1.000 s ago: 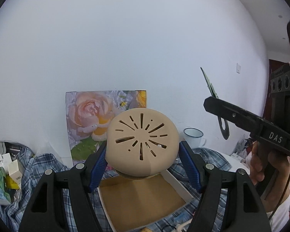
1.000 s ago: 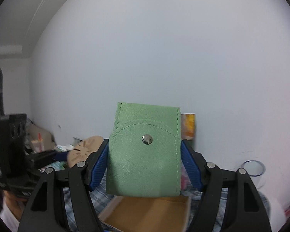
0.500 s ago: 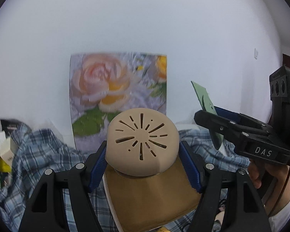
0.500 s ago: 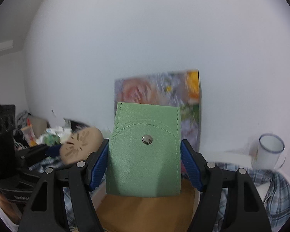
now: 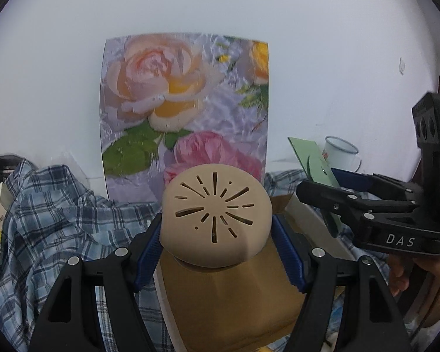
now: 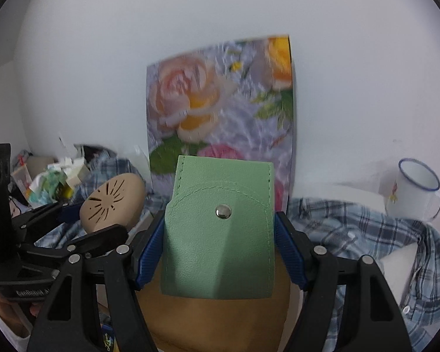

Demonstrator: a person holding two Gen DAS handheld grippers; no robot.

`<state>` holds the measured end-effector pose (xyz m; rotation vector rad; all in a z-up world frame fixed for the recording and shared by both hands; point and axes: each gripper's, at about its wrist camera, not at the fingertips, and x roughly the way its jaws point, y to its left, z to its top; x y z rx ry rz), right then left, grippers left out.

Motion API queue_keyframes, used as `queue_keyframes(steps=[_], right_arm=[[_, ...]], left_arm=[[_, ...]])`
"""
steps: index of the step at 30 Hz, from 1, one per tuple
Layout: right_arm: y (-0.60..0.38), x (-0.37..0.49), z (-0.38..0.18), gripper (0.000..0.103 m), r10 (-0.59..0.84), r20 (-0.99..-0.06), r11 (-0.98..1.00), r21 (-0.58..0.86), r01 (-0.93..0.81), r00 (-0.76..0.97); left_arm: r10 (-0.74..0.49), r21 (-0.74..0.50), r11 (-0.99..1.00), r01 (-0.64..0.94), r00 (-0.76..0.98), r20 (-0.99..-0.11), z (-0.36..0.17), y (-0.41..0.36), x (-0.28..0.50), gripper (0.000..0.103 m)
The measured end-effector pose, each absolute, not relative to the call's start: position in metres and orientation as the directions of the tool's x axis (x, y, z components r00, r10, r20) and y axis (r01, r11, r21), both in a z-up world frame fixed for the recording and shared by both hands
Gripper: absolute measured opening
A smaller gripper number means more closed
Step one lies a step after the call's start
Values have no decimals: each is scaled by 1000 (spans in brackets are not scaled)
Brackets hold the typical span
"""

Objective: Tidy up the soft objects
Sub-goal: 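Lift the puck and pouch and carry both tools over the cardboard box, then lower and release the puck with the left tool while the right tool releases the pouch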

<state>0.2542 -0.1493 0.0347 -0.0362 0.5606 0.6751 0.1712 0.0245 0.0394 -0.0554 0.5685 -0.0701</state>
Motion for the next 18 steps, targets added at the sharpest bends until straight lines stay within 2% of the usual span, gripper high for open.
queue_keyframes(steps=[11, 18], right_arm=[[-142, 277, -2, 70, 525, -619, 811, 154, -565, 585], [-137, 277, -11, 70, 503, -647, 811, 125, -571, 572]], left_arm=[[-89, -102, 994, 32, 779, -621, 8, 29, 187, 73], [-100, -109, 993, 38, 750, -654, -3, 27, 191, 73]])
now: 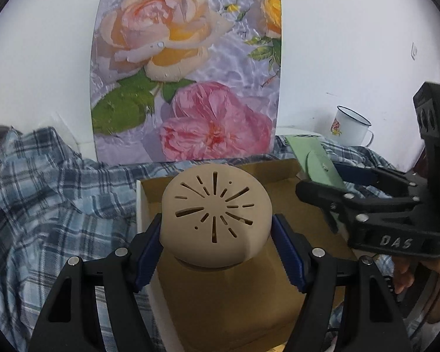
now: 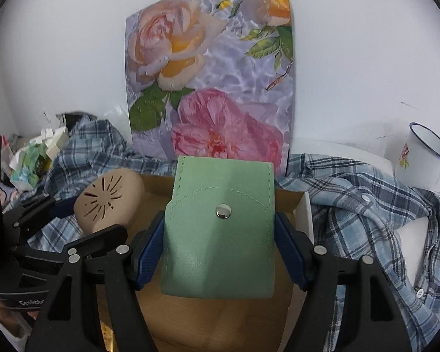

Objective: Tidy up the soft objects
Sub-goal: 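Lower and release the puck with the left tool while the right tool releases the pouch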

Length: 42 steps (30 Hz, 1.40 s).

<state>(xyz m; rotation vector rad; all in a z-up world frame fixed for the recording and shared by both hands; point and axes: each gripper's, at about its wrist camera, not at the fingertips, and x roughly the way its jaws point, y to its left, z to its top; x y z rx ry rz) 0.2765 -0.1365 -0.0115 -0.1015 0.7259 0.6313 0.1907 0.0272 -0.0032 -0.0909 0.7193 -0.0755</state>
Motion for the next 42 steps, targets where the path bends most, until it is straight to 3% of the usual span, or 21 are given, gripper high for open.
queue_keyframes(steps=[21, 24, 25, 26, 28, 29, 31, 42], right_arm=[[-139, 289, -35, 70, 449, -744, 831, 145, -537, 494], [-137, 290, -39, 70, 430, -756, 836, 127, -533, 494], [-138, 291, -40, 71, 432, -759, 836, 134, -533, 487], [-138, 292, -41, 72, 444, -759, 833, 155, -531, 475], [-140, 291, -38, 91, 455, -753, 834, 174, -524, 474], [-141, 290, -36, 95, 438, -751, 845, 155, -512, 494], [-144, 291, -32, 101, 439, -740, 849, 154, -506, 510], [-147, 289, -30, 102, 446, -740, 845, 163, -510, 503]], left_arm=[[-81, -70, 997, 45, 690, -719, -21, 19, 201, 73], [-78, -72, 997, 38, 687, -723, -22, 20, 202, 77], [-76, -77, 997, 30, 683, -726, -21, 20, 203, 83], [-70, -76, 997, 22, 686, -725, -21, 20, 203, 87], [-60, -68, 998, 16, 706, -706, -17, 21, 202, 95], [-50, -55, 998, 16, 720, -692, -14, 21, 200, 103], [-31, -41, 999, 4, 738, -674, -10, 21, 197, 103], [-47, -58, 998, 11, 738, -673, -11, 22, 195, 103]])
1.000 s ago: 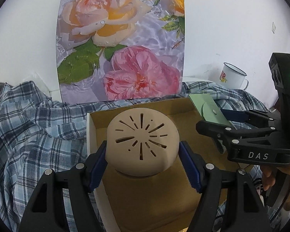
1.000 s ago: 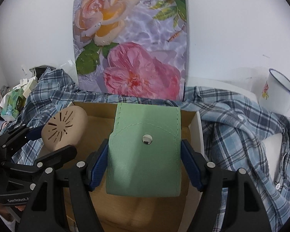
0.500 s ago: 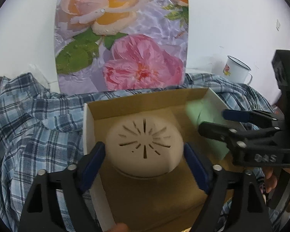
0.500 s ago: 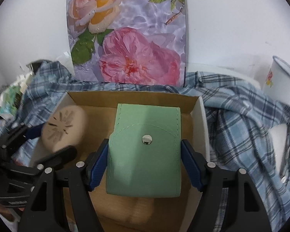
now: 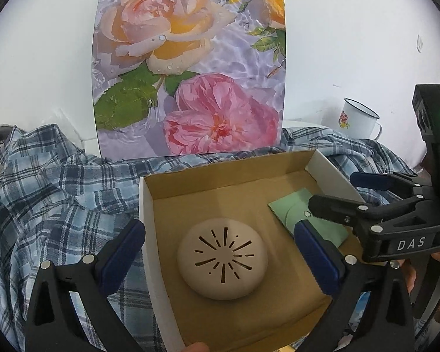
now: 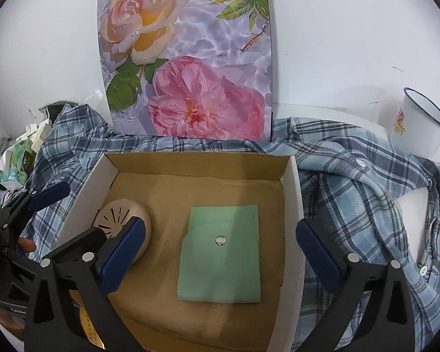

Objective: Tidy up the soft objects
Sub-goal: 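Lower and release the puck with the left tool while the right tool releases the pouch, then withdraw both tools from the box toward the remaining items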

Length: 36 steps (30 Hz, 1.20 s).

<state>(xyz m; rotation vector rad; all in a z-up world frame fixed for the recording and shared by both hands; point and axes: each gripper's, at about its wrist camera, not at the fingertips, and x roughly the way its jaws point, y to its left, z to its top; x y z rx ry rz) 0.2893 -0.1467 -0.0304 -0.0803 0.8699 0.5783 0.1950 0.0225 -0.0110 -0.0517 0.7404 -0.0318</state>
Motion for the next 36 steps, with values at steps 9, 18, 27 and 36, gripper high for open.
queue_keyframes(steps=[9, 18, 27, 36], right_arm=[[-149, 280, -13, 102, 469, -669, 841, 138, -523, 577], [-151, 276, -5, 102, 486, -641, 835, 141, -532, 593], [-152, 275, -2, 102, 491, -631, 834, 141, -533, 601], [-150, 264, 14, 102, 511, -599, 819, 123, -560, 616]], left_arm=[[-24, -47, 999, -10, 744, -668, -10, 28, 193, 103], [-17, -35, 999, -8, 755, -656, -9, 27, 192, 103], [-40, -48, 999, 11, 756, -653, -5, 26, 191, 103], [-43, -17, 999, 42, 790, -612, 25, 22, 178, 103]])
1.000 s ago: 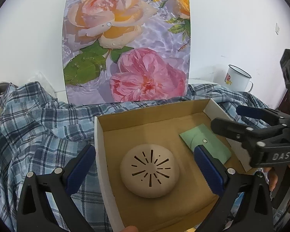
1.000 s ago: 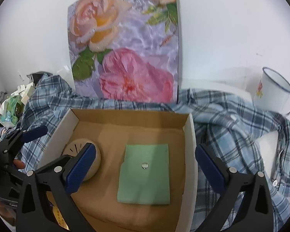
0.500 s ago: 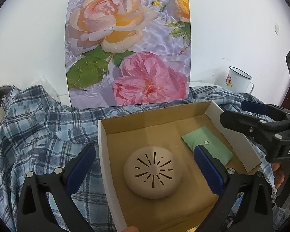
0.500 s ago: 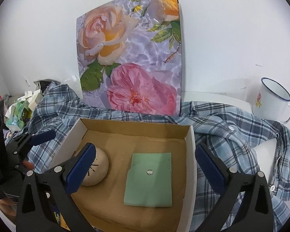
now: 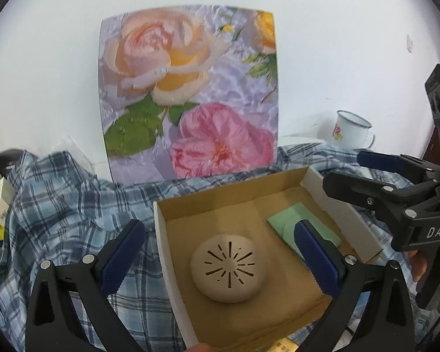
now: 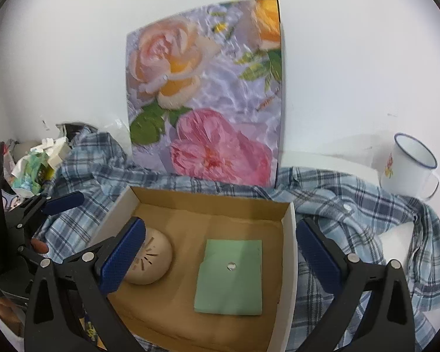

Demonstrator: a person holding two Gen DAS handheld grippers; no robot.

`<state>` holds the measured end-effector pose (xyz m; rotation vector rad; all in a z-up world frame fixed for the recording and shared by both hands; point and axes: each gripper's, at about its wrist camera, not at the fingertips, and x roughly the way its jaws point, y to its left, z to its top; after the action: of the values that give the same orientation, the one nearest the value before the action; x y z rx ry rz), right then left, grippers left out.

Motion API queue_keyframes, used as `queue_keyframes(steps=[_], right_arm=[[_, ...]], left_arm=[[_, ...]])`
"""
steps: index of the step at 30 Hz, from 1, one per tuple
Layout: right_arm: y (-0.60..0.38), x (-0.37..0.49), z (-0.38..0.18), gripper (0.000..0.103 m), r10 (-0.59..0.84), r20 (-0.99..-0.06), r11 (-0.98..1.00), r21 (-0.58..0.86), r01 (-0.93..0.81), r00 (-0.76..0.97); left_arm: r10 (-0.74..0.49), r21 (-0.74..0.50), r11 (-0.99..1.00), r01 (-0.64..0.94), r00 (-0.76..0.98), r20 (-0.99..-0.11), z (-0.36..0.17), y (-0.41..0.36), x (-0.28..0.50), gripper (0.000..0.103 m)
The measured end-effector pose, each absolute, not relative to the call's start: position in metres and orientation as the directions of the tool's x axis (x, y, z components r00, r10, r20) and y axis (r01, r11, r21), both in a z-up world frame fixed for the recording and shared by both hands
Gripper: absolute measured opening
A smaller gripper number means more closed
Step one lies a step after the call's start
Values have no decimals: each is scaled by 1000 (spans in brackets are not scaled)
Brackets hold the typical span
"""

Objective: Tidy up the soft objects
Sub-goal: 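Withdraw both tools from the box toward the remaining items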

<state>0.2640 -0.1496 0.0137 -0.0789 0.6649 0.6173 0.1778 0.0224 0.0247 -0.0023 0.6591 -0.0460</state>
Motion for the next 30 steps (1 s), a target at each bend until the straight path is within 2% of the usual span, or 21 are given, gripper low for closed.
queue_keyframes(steps=[5, 14, 23, 30], right_arm=[[-159, 256, 41, 102, 526, -565, 814, 118, -569, 635], [-195, 218, 100, 102, 585, -467, 794, 160, -587, 663], [-203, 164, 109, 102, 570, -460, 792, 89, -603, 681], [-208, 129, 95, 102, 561, -478, 794, 81, -603, 675]], left_arm=[[-61, -11, 998, 67, 797, -601, 47, 17, 168, 103], [-184, -79, 983, 168, 840, -510, 105, 13, 129, 103], [-216, -81, 976, 201, 860, -462, 121, 22, 87, 103], [-246, -66, 968, 244, 847, -471, 105, 26, 67, 103]])
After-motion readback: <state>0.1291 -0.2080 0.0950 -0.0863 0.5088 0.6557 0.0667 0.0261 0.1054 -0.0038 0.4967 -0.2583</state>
